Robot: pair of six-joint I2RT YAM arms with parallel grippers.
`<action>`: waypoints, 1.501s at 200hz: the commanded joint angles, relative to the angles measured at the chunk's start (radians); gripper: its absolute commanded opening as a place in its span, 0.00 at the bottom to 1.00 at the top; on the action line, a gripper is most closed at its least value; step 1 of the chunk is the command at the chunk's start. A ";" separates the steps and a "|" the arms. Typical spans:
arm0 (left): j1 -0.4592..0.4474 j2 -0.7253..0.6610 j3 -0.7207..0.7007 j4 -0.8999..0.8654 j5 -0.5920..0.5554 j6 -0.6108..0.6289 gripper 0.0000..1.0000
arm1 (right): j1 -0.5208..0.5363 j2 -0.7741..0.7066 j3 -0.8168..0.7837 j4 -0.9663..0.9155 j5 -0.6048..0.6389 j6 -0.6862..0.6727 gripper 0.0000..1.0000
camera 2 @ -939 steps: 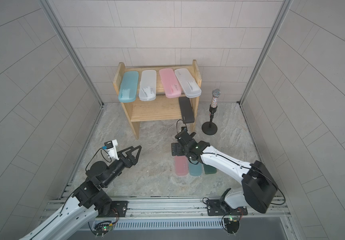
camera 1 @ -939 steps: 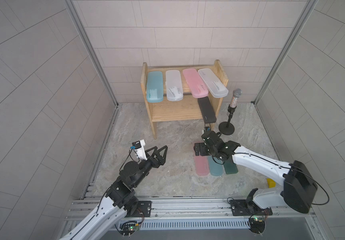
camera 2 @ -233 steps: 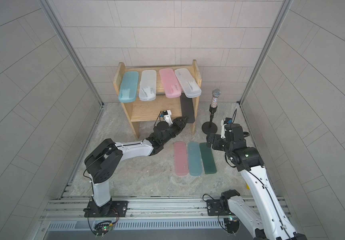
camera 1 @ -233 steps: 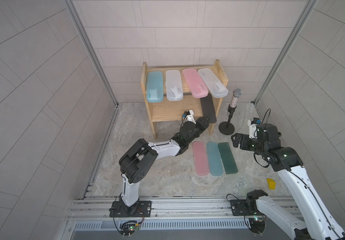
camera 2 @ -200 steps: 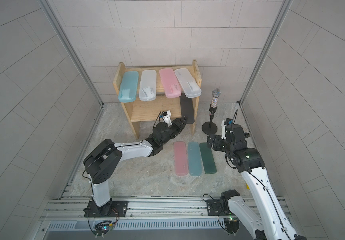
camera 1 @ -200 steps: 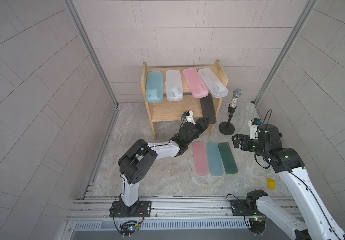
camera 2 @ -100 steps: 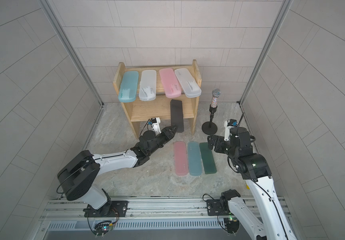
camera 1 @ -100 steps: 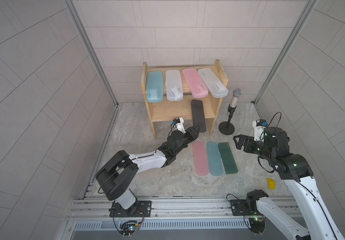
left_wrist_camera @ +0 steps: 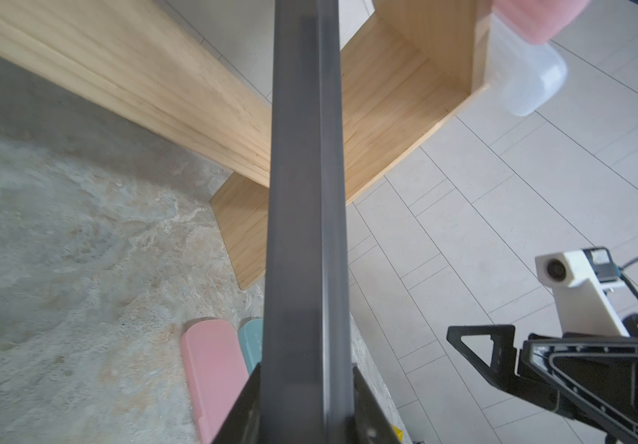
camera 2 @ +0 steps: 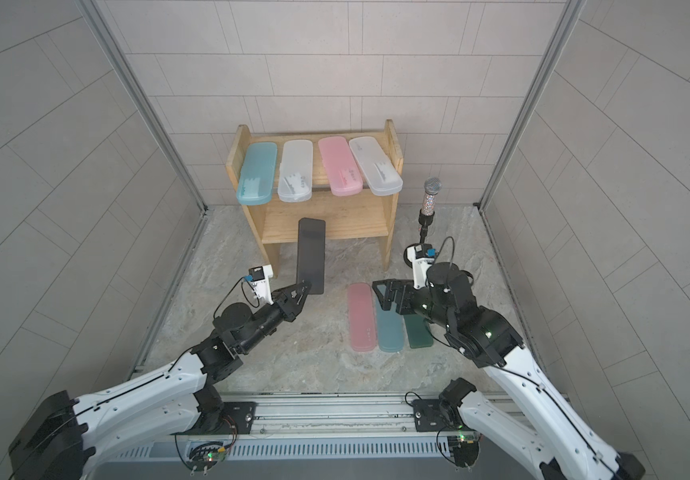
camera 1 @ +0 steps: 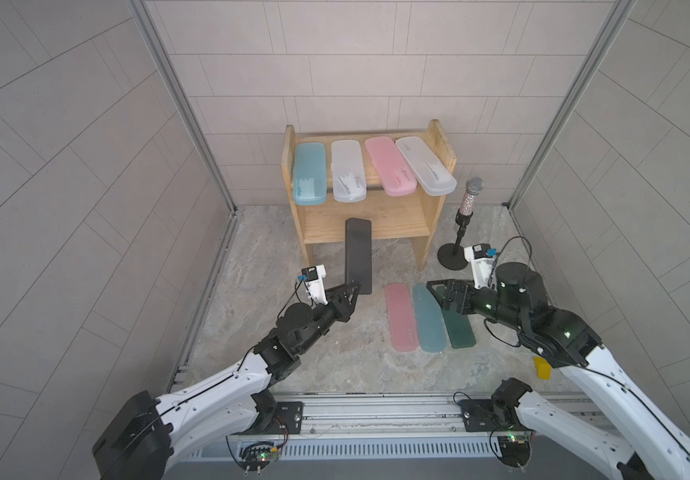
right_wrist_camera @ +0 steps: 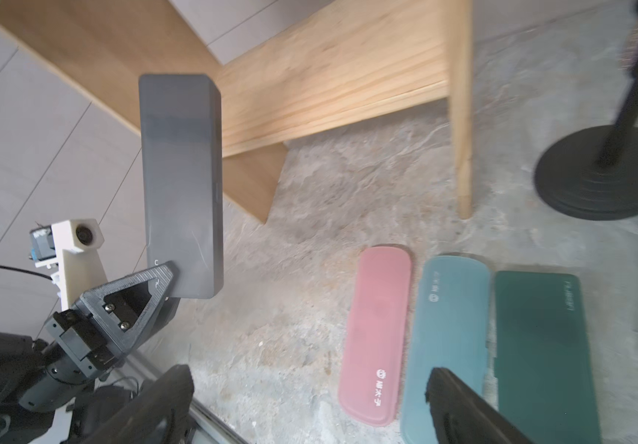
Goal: Remove the pencil cases from the shelf
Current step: Pick up the pencil case from the shelf, then place the pencil case at the center of the board.
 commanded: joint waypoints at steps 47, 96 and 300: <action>-0.004 -0.347 -0.173 -0.118 -0.003 0.144 0.00 | 0.241 0.267 0.148 0.190 0.216 0.050 1.00; -0.005 -0.483 -0.231 -0.164 -0.022 0.150 0.00 | 0.309 0.410 0.193 0.308 0.222 0.084 1.00; -0.005 -0.594 -0.252 -0.212 -0.008 0.170 0.00 | 0.388 0.723 0.406 0.306 0.242 0.068 1.00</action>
